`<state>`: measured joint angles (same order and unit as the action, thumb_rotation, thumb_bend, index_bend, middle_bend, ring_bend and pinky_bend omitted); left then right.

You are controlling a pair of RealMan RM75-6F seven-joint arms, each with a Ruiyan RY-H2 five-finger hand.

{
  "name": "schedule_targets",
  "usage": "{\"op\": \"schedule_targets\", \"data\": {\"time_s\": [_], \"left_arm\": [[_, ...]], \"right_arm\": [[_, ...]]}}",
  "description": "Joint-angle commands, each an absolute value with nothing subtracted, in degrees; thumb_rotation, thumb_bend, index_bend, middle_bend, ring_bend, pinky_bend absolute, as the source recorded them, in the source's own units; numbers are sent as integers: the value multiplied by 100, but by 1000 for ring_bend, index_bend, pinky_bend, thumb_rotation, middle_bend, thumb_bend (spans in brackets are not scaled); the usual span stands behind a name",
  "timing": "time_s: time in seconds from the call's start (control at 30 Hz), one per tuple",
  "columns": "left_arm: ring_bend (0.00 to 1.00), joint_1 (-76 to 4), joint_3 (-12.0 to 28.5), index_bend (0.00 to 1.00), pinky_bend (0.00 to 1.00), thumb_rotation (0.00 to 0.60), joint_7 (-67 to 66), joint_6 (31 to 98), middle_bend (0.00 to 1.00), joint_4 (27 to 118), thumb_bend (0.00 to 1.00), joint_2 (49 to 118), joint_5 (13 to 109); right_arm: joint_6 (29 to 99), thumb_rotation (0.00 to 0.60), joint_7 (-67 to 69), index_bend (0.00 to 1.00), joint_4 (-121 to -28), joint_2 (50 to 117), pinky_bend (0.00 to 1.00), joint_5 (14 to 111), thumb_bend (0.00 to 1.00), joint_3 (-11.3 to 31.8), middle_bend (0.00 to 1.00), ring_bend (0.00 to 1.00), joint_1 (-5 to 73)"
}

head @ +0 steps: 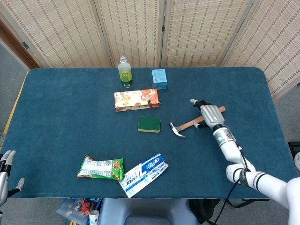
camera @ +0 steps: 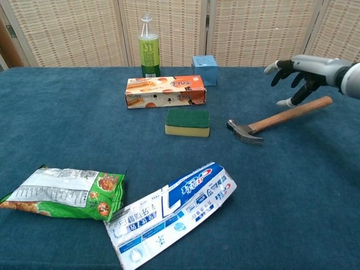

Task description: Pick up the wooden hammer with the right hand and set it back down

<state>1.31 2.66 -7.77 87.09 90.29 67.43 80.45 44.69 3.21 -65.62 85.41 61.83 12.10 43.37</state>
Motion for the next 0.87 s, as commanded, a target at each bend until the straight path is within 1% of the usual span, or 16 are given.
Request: {"op": "schedule_targets", "data": {"time_s": [0.03,0.23,0.37,0.47,0.6,0.73,0.87], "left_arm": [[54,97,288,9,0,600,-770,8692,38,9036,295,6734,8062],[54,-34,351,9,0,600,-790,8615,38,9078,295,6716,8113],[54,-101,397,7,0,600,-783,8605,38,9137,295,6699,8144],[54,-154,419,6,0,600,-703,8592,38,9180,295,6683,8195],[54,-221,432,5,0,600,-790,8577,38,9205,295,6702,8245],[54,-261,475,2,0,600,-862,8643,38,9231,295,6760,8275],[54,-274,509,0,0,600,-934,8708,38,9250,295,6814,8267]], "right_arm": [[4942,600,467,114,-7109,8025,208,6473,262,1116,229,119,3941],[5904,600,492,114,-8130,7093,208,6869,262,841,242,119,3129],[6547,600,452,114,-8572,6676,208,7140,263,619,272,120,2611],[7164,600,409,114,-8948,6392,207,7409,262,389,287,130,2114],[7888,600,356,115,-9268,6224,208,7786,263,145,298,132,1577],[8472,600,279,125,-9326,6213,208,8107,262,-23,301,140,1145],[8671,600,373,132,-9260,6234,207,8196,262,-64,305,144,919]]}}
